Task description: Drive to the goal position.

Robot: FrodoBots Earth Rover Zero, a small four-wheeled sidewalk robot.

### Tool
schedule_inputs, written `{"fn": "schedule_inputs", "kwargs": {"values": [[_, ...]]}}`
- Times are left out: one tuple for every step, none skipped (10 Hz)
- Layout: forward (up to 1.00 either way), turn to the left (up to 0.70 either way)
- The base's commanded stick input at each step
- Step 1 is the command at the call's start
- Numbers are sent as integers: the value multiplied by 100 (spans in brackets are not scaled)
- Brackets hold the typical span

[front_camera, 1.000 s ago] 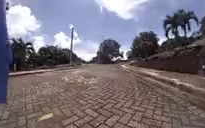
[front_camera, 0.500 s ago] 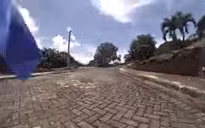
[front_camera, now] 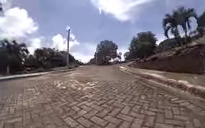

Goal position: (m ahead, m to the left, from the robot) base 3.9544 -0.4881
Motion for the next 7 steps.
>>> {"fn": "schedule_inputs", "kwargs": {"values": [[50, 0], [50, 0], [50, 0], [50, 0], [50, 0], [50, 0], [50, 0]]}}
